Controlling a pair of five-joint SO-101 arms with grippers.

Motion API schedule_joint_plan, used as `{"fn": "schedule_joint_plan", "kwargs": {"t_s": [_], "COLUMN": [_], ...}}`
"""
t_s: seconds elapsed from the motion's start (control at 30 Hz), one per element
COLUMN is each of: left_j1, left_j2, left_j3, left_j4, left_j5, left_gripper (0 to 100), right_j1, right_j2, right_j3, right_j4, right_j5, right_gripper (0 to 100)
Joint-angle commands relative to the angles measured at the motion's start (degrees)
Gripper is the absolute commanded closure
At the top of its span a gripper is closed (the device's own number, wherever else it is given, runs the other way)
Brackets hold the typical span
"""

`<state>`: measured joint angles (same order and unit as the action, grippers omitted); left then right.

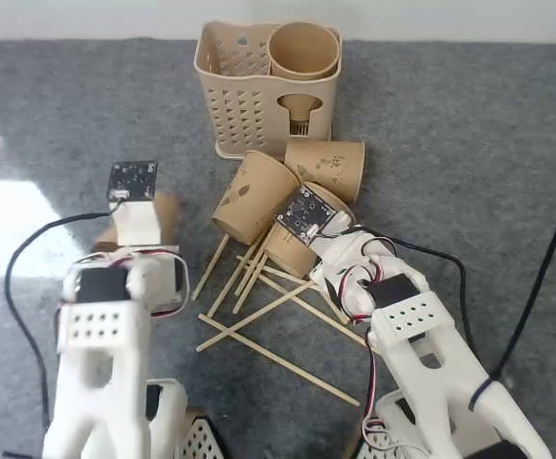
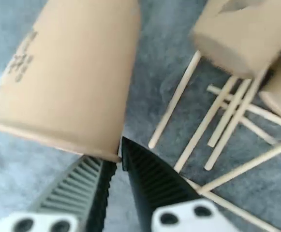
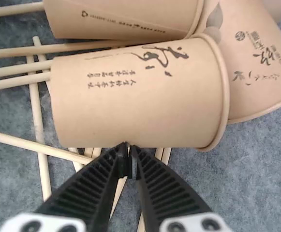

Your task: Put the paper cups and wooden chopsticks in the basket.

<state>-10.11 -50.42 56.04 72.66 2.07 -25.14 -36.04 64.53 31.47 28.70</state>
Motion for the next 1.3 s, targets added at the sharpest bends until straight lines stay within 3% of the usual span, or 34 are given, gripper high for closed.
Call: {"fn": "schedule_joint_plan", "kwargs": {"t_s": [0.0,0.23,0.4,0.53,0.73,1.0,1.27], "left_j1": [-0.88,0.09,0.53,8.53,14.59,15.47,23.12], "left_j2": [-12.40,-33.05,-37.19,-36.22,-23.82,4.84,23.74], "left_j3": [-5.76,-5.85,-6.02,-5.93,-11.91,-33.89,-53.14], "left_j4": [1.76,1.58,-4.48,-10.37,-15.38,-13.80,-13.19], "left_j5": [-5.98,-14.86,-9.05,-5.19,-0.53,-0.44,-0.53], "left_gripper": [99,99,99,99,99,99,99], "right_j1": [0.75,0.75,0.75,0.75,0.75,0.84,2.15], "right_j2": [0.04,0.04,0.04,0.04,0.04,0.04,0.04], "right_j3": [-0.18,-0.18,-0.18,-0.18,-0.18,-0.18,-0.18], "right_j4": [-1.01,-1.10,-1.10,-1.10,-1.10,-1.10,-0.84], "right_j5": [1.41,1.41,1.41,1.41,1.41,1.41,1.49], "right_gripper": [99.0,99.0,99.0,99.0,99.0,99.0,99.0]}}
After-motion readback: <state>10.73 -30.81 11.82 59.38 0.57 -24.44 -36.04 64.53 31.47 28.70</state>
